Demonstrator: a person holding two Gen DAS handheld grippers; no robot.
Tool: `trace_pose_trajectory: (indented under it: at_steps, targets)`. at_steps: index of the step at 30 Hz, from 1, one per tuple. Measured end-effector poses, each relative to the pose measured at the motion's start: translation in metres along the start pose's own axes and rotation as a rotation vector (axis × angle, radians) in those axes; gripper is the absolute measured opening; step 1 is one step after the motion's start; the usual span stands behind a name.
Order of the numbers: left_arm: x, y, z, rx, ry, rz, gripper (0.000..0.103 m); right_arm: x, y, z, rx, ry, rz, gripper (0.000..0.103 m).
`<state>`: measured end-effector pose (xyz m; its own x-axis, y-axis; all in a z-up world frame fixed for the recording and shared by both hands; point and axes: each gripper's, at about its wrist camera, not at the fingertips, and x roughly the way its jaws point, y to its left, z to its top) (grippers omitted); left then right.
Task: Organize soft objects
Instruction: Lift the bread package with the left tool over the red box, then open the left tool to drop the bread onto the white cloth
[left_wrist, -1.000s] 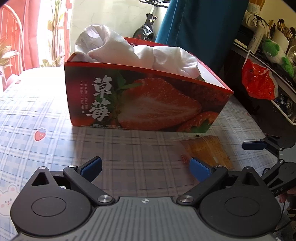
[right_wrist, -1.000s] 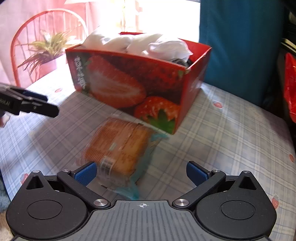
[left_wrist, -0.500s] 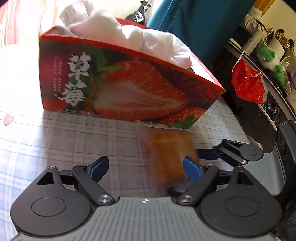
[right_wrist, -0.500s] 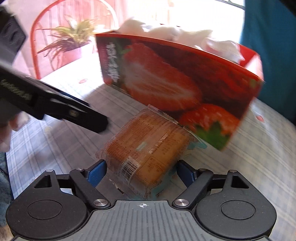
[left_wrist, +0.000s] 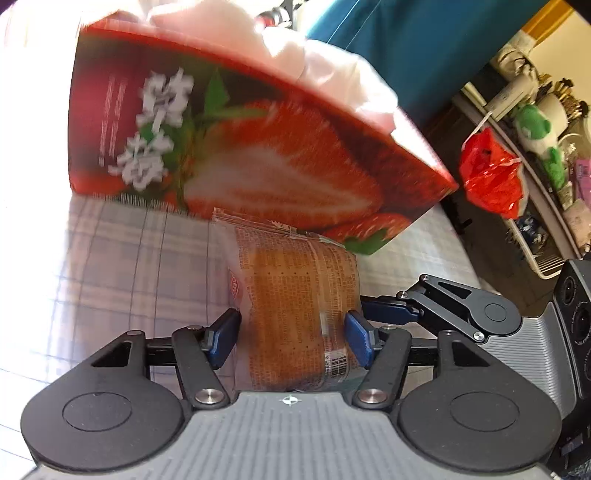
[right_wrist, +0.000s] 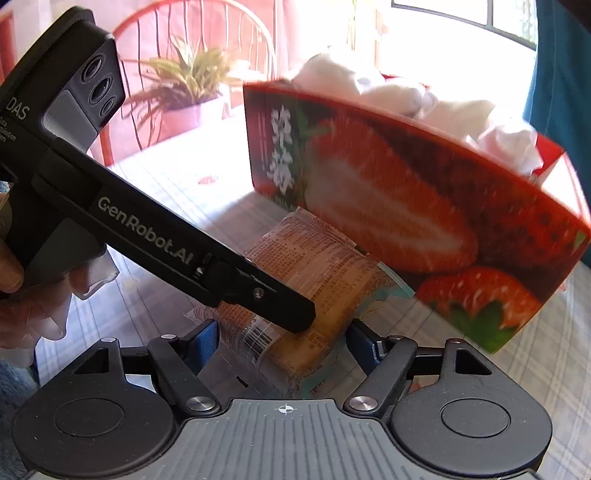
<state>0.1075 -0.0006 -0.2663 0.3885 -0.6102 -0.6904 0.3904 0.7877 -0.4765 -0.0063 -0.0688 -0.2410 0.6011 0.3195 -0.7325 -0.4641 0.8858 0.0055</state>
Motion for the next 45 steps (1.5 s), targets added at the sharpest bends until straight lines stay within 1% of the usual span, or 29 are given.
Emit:
trace_pose_trajectory:
  at_steps: [5, 9, 13, 16, 20, 25, 28, 31, 34, 35, 36, 37, 39, 40, 42, 43, 44, 45]
  targets:
    - [-0.028, -0.019, 0.015, 0.054, -0.070, -0.007, 0.065, -0.028, 0.002, 0.018, -0.014, -0.072, -0.016, 0.072]
    - [-0.053, -0.038, 0.034, 0.104, -0.141, -0.021, 0.065, -0.057, 0.000, 0.039, -0.040, -0.140, -0.037, 0.072]
    - [-0.062, -0.052, 0.060, 0.140, -0.186, -0.034, 0.065, -0.074, -0.012, 0.069, -0.065, -0.178, -0.060, 0.072]
    - [-0.064, -0.061, 0.080, 0.163, -0.213, -0.022, 0.065, -0.080, -0.024, 0.091, -0.076, -0.208, -0.089, 0.072]
    - [-0.057, -0.072, 0.113, 0.177, -0.227, 0.002, 0.064, -0.074, -0.047, 0.120, -0.072, -0.230, -0.121, 0.072]
    - [-0.040, -0.069, 0.147, 0.167, -0.225, 0.022, 0.064, -0.055, -0.078, 0.145, -0.053, -0.239, -0.140, 0.072]
    - [-0.025, -0.061, 0.165, 0.140, -0.214, 0.027, 0.064, -0.037, -0.094, 0.157, -0.044, -0.232, -0.148, 0.072]
    - [-0.005, -0.051, 0.183, 0.088, -0.205, 0.024, 0.064, -0.022, -0.111, 0.166, -0.024, -0.224, -0.147, 0.072]
    - [0.006, -0.038, 0.190, 0.036, -0.192, 0.026, 0.064, -0.007, -0.125, 0.169, -0.001, -0.204, -0.144, 0.072]
    - [0.008, -0.036, 0.191, 0.026, -0.194, 0.037, 0.064, -0.002, -0.128, 0.170, 0.007, -0.199, -0.145, 0.071]
    - [0.008, -0.034, 0.192, 0.024, -0.196, 0.056, 0.065, 0.001, -0.131, 0.171, 0.017, -0.199, -0.149, 0.072]
    - [0.008, -0.034, 0.192, 0.028, -0.197, 0.074, 0.068, 0.004, -0.134, 0.172, 0.032, -0.203, -0.155, 0.073]
    - [0.005, -0.033, 0.190, 0.038, -0.205, 0.098, 0.078, 0.005, -0.140, 0.172, 0.077, -0.215, -0.158, 0.075]
    - [0.002, -0.033, 0.188, 0.045, -0.212, 0.116, 0.080, 0.005, -0.144, 0.173, 0.094, -0.219, -0.162, 0.078]
    - [-0.007, -0.036, 0.185, 0.075, -0.234, 0.175, 0.089, 0.002, -0.147, 0.169, 0.099, -0.222, -0.185, 0.084]
    - [-0.012, -0.039, 0.182, 0.092, -0.248, 0.199, 0.092, 0.000, -0.147, 0.166, 0.096, -0.219, -0.203, 0.087]
    - [-0.017, -0.041, 0.180, 0.113, -0.265, 0.228, 0.097, -0.003, -0.147, 0.163, 0.098, -0.215, -0.216, 0.088]
    - [-0.022, -0.045, 0.177, 0.131, -0.280, 0.250, 0.100, -0.006, -0.147, 0.160, 0.107, -0.216, -0.227, 0.092]
